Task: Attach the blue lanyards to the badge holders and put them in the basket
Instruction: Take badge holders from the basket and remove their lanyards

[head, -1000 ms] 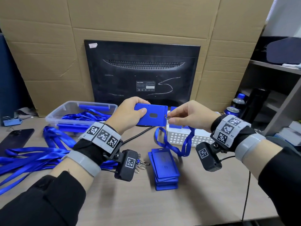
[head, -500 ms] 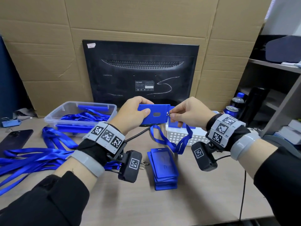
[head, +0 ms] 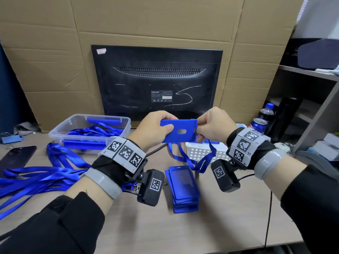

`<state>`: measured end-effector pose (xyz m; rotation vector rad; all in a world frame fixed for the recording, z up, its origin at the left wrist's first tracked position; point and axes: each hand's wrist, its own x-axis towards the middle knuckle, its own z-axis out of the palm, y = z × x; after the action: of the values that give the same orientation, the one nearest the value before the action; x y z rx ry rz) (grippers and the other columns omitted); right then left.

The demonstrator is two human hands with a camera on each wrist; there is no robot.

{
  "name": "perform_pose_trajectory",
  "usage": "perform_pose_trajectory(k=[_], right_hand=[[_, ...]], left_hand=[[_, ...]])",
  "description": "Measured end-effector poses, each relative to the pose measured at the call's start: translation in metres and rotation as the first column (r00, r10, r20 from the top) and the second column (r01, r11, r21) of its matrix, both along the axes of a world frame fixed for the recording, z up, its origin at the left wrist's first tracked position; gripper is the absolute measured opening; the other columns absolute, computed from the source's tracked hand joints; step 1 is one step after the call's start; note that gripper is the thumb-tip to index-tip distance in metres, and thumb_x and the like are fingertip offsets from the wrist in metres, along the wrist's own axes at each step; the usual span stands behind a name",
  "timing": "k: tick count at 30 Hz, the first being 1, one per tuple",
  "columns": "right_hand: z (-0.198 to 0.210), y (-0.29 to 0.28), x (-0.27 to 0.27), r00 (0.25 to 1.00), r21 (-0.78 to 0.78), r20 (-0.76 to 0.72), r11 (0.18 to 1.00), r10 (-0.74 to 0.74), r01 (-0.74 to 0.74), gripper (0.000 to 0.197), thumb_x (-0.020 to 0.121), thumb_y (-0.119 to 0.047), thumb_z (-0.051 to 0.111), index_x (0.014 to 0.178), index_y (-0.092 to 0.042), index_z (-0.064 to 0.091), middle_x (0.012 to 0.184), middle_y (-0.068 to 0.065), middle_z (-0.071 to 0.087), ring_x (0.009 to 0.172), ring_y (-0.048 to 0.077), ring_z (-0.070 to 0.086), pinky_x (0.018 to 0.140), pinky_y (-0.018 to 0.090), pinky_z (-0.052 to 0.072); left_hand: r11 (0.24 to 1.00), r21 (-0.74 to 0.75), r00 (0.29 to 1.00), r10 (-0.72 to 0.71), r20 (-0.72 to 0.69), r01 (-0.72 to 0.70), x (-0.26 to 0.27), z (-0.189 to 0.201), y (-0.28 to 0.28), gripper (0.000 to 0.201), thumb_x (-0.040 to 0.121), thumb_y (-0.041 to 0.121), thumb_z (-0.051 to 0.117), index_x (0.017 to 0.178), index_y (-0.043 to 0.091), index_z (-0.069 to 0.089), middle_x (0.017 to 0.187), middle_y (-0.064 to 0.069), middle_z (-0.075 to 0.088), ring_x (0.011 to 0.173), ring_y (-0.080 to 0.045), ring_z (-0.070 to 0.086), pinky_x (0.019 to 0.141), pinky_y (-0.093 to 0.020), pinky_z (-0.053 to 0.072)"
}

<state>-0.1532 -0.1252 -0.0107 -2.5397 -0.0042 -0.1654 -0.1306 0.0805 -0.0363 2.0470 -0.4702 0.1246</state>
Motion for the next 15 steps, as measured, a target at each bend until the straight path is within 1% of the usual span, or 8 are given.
perform_pose_trajectory(k=[1, 3, 6, 8, 10, 12, 14, 15], right_hand=[[0.001, -0.002, -0.001, 1.0, 0.004, -0.016, 1.0, 0.017, -0.017, 0.031, 0.092, -0.006, 0.06, 0.09, -0.025, 0.084, 0.064, -0.003, 0.076, 0.058, -0.001, 0.071, 0.058, 0.019, 0.048], [-0.001, -0.007, -0.001, 0.997, 0.084, -0.044, 0.995, 0.06, -0.056, 0.028, 0.095, -0.006, 0.061, 0.096, -0.022, 0.084, 0.07, -0.003, 0.079, 0.064, 0.004, 0.074, 0.066, 0.026, 0.052], [-0.01, -0.013, 0.006, 1.0, 0.25, -0.006, 0.968, 0.0, 0.001, 0.017, 0.104, -0.01, 0.059, 0.108, -0.012, 0.075, 0.084, 0.0, 0.081, 0.069, 0.02, 0.077, 0.078, 0.04, 0.061], [-0.013, -0.015, 0.012, 0.998, 0.346, -0.03, 0.936, -0.052, 0.059, 0.016, 0.106, -0.011, 0.053, 0.115, -0.012, 0.067, 0.09, 0.005, 0.076, 0.061, 0.024, 0.068, 0.073, 0.042, 0.06], [-0.014, -0.012, 0.015, 0.993, 0.465, -0.098, 0.88, -0.063, 0.102, 0.017, 0.108, -0.018, 0.051, 0.115, -0.01, 0.064, 0.088, 0.006, 0.065, 0.054, 0.017, 0.046, 0.057, 0.033, 0.044], [-0.011, -0.01, 0.015, 0.982, 0.609, -0.183, 0.78, -0.041, 0.146, 0.03, 0.108, -0.04, 0.051, 0.104, -0.011, 0.06, 0.079, 0.003, 0.055, 0.054, 0.014, 0.028, 0.053, 0.028, 0.025], [-0.01, -0.01, 0.016, 0.976, 0.645, -0.217, 0.753, 0.022, 0.127, 0.044, 0.103, -0.056, 0.054, 0.095, -0.013, 0.059, 0.074, 0.002, 0.056, 0.056, 0.014, 0.023, 0.055, 0.029, 0.019], [-0.01, -0.01, 0.016, 0.975, 0.637, -0.215, 0.765, 0.058, 0.095, 0.044, 0.102, -0.054, 0.058, 0.095, -0.011, 0.062, 0.073, 0.003, 0.057, 0.056, 0.015, 0.023, 0.054, 0.028, 0.019]], left_hand=[[1.0, 0.005, 1.0, -0.011, 0.012, 0.011, -0.001, 0.001, 0.0, 0.018, 0.099, 0.004, 0.062, 0.109, 0.017, 0.072, 0.107, 0.005, 0.07, 0.087, -0.005, 0.065, 0.065, -0.016, 0.048], [1.0, -0.006, 1.0, 0.001, 0.025, 0.0, -0.002, 0.002, -0.001, 0.017, 0.099, 0.005, 0.063, 0.108, 0.017, 0.072, 0.107, 0.004, 0.072, 0.086, -0.004, 0.066, 0.066, -0.018, 0.051], [0.996, -0.075, 0.996, 0.037, -0.079, -0.042, -0.003, 0.003, -0.002, 0.013, 0.102, 0.009, 0.061, 0.108, 0.019, 0.067, 0.105, -0.002, 0.069, 0.084, -0.012, 0.07, 0.065, -0.035, 0.064], [0.992, -0.109, 0.985, 0.047, -0.167, -0.066, -0.006, 0.002, -0.004, 0.01, 0.103, 0.012, 0.06, 0.11, 0.02, 0.062, 0.108, -0.004, 0.065, 0.089, -0.018, 0.072, 0.064, -0.042, 0.066], [0.989, -0.131, 0.979, 0.044, -0.197, -0.071, -0.008, 0.001, -0.005, 0.009, 0.104, 0.015, 0.061, 0.112, 0.019, 0.058, 0.113, -0.006, 0.063, 0.094, -0.022, 0.073, 0.066, -0.046, 0.067], [0.991, -0.128, 0.981, 0.022, -0.192, -0.047, -0.01, 0.0, -0.007, 0.012, 0.101, 0.016, 0.063, 0.111, 0.018, 0.057, 0.112, -0.011, 0.066, 0.095, -0.026, 0.074, 0.07, -0.048, 0.067], [0.994, -0.098, 0.978, -0.06, -0.199, 0.041, -0.012, 0.0, -0.008, 0.015, 0.097, 0.016, 0.069, 0.108, 0.016, 0.058, 0.105, -0.017, 0.073, 0.093, -0.03, 0.076, 0.075, -0.051, 0.066], [0.991, -0.081, 0.969, -0.119, -0.218, 0.103, -0.014, 0.001, -0.009, 0.019, 0.095, 0.016, 0.073, 0.107, 0.016, 0.059, 0.103, -0.017, 0.075, 0.092, -0.029, 0.076, 0.079, -0.052, 0.065]])
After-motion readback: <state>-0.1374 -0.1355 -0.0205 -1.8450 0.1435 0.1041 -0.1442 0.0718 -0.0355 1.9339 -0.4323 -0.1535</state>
